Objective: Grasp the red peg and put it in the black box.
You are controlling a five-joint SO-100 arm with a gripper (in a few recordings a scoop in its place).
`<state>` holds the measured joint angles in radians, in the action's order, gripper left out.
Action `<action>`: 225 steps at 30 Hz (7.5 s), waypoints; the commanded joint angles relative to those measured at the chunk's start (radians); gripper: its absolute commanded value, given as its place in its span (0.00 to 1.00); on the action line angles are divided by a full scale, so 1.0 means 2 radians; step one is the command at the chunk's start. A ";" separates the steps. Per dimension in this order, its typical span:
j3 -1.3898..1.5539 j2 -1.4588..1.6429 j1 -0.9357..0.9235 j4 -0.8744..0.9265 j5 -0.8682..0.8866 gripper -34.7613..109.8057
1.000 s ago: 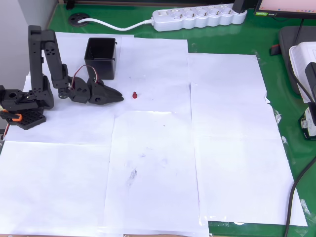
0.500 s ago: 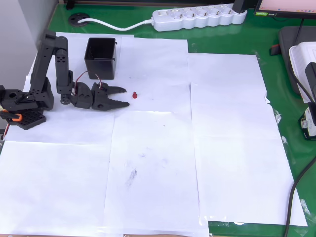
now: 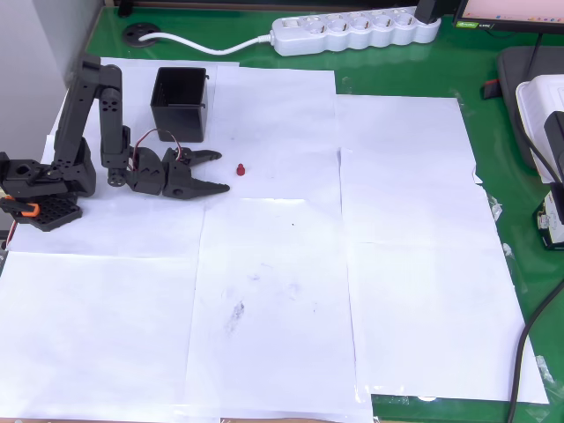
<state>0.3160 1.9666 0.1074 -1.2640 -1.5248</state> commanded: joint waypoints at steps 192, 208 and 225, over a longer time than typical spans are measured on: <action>0.622 -0.354 0.309 1.335 0.228 0.24; 0.627 -0.325 0.301 1.341 0.229 0.39; 0.781 -0.436 0.241 1.449 0.166 0.24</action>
<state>1.7595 1.2533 0.6259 1.6122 -1.1290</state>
